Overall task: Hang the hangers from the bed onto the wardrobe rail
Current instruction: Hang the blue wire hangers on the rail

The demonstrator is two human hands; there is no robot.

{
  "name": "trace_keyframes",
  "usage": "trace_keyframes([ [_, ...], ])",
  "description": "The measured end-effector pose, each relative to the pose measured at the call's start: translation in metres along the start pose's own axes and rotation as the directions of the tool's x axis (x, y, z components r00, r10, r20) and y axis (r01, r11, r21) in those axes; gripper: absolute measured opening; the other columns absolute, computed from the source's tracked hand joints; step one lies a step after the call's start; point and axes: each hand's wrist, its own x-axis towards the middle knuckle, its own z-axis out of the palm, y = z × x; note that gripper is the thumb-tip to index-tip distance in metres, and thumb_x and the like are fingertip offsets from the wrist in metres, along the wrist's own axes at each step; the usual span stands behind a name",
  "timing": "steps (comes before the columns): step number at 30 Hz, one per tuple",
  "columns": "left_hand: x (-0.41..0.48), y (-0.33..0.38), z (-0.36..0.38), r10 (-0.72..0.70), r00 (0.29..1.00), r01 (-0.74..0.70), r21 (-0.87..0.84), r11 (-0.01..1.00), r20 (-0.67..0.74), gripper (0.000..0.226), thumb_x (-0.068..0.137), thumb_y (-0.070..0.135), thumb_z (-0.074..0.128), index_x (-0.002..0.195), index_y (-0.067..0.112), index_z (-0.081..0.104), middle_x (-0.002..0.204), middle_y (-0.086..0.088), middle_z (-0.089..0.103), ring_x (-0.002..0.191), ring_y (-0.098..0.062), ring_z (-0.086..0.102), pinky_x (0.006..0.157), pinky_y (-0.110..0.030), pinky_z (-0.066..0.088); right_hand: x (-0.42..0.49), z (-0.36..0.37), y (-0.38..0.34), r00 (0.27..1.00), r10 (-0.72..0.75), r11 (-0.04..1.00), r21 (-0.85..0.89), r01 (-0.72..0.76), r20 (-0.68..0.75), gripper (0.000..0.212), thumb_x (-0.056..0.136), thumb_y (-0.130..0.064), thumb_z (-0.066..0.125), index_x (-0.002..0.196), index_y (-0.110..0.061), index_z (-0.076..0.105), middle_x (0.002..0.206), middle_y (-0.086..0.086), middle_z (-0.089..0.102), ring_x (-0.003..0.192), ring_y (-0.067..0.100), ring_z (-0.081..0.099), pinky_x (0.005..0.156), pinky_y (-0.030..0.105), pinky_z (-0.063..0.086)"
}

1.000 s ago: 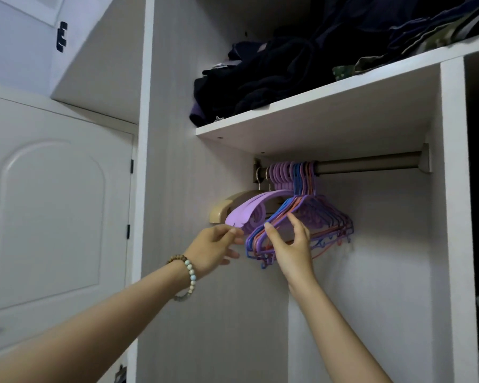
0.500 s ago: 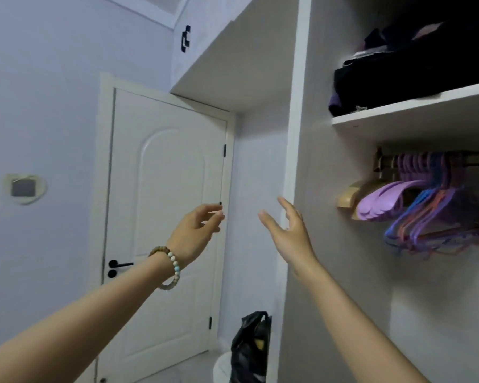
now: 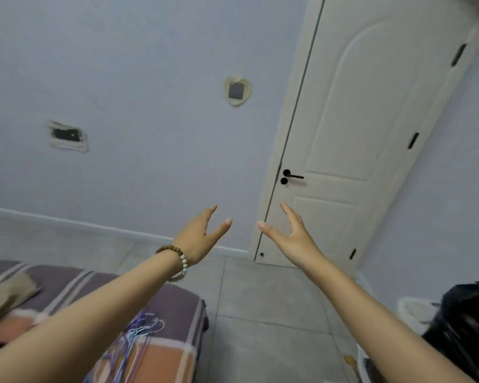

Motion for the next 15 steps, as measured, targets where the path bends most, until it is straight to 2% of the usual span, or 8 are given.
trace_keyframes([
  [4,-0.035,-0.131,-0.022,-0.219,0.976,0.219,0.042,0.975,-0.001,0.068,0.09,0.051,0.042,0.145,0.016,0.024,0.153,-0.004,0.026,0.14,-0.019,0.027,0.114,-0.032,0.022,0.006,0.12,0.029,0.979,0.065,0.997,-0.055,-0.055,0.193,0.084,0.082,-0.052,0.06,0.149,-0.029,0.015,0.158,-0.011,0.004,0.145,0.011,0.009,0.116,0.032,0.014],
  [7,-0.07,-0.219,-0.029,-0.381,0.925,0.381,0.054,0.923,-0.005,0.067,0.091,0.047,0.044,0.144,0.011,0.027,0.151,-0.009,0.03,0.138,-0.022,0.031,0.113,-0.032,0.024,-0.002,0.204,0.054,0.95,0.113,0.992,-0.079,-0.094,0.29,0.083,0.083,-0.048,0.062,0.149,-0.025,0.017,0.158,-0.008,0.006,0.145,0.012,0.011,0.115,0.029,0.015],
  [10,-0.11,-0.295,-0.028,-0.534,0.845,0.533,0.059,0.844,0.018,0.068,0.091,0.047,0.044,0.145,0.01,0.025,0.151,-0.01,0.03,0.136,-0.024,0.035,0.11,-0.031,0.027,-0.016,0.279,0.081,0.915,0.157,0.987,-0.1,-0.129,0.372,0.084,0.081,-0.046,0.064,0.148,-0.024,0.018,0.157,-0.005,0.009,0.145,0.015,0.014,0.116,0.032,0.017],
  [15,-0.176,-0.403,-0.01,-0.729,0.685,0.727,0.056,0.684,0.015,0.068,0.09,0.051,0.044,0.143,0.012,0.028,0.145,-0.013,0.039,0.13,-0.027,0.043,0.106,-0.033,0.033,-0.048,0.38,0.134,0.849,0.225,0.974,-0.124,-0.189,0.479,0.081,0.08,-0.037,0.069,0.147,-0.018,0.026,0.156,0.001,0.017,0.143,0.014,0.018,0.113,0.025,0.016],
])
